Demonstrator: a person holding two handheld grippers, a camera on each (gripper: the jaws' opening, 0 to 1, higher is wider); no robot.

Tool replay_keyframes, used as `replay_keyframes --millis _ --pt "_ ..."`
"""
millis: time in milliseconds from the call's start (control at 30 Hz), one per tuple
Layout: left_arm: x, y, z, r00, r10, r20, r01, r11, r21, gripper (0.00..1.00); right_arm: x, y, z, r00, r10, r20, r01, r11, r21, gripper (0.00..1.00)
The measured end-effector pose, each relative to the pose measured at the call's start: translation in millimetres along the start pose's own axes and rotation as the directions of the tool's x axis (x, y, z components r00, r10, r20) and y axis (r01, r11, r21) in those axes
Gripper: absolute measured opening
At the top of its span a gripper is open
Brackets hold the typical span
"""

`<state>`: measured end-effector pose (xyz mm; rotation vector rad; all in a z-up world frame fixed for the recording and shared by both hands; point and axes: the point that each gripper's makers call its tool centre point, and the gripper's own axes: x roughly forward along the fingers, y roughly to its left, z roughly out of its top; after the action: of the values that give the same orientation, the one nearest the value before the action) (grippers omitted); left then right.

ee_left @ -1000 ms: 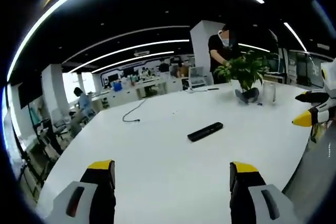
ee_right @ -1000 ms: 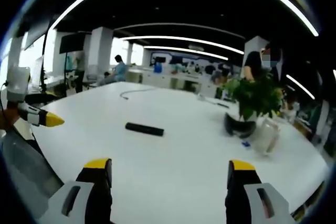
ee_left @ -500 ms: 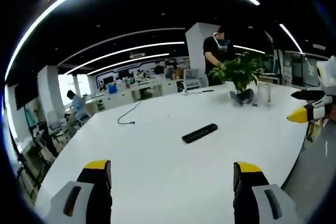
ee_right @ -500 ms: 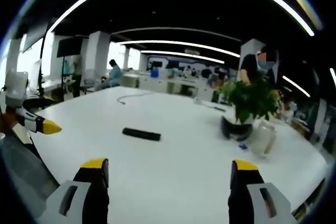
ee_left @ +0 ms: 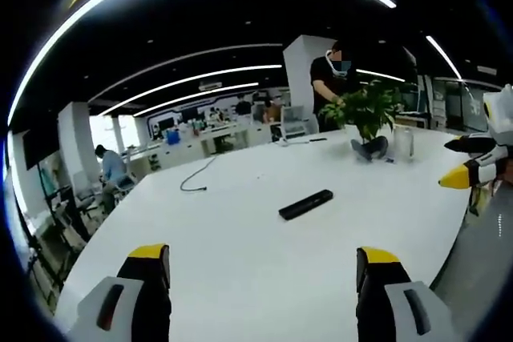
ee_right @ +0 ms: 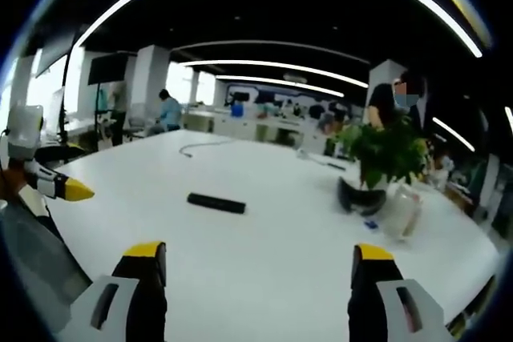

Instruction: Press the specified remote control buttons in sequence, fully releasing each button before pressing the next.

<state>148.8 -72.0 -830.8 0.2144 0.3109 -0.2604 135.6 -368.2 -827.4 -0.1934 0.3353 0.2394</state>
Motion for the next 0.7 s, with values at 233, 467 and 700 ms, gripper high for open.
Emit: replay_keyframes --millis 233,467,700 --pt "-2 2.8 1.2 1.0 0.011 0.009 -0.011 1.0 -0.004 1.0 -1 0 0.2 1.0 -0.001 0.003 0.001 1.0 -0.002 0.95" --pt "-2 0.6 -3.5 1.0 -0.001 -0.01 0.001 1.0 -0.017 1.0 -4 1 1.2 1.0 -0.003 0.011 0.003 1.0 0.0 0.94" --pt "-3 -7.3 -4.0 1.0 -0.012 -0.015 0.013 0.999 0.051 0.99 -4 2 -0.2 1.0 -0.002 0.004 0.002 1.0 -0.021 0.94"
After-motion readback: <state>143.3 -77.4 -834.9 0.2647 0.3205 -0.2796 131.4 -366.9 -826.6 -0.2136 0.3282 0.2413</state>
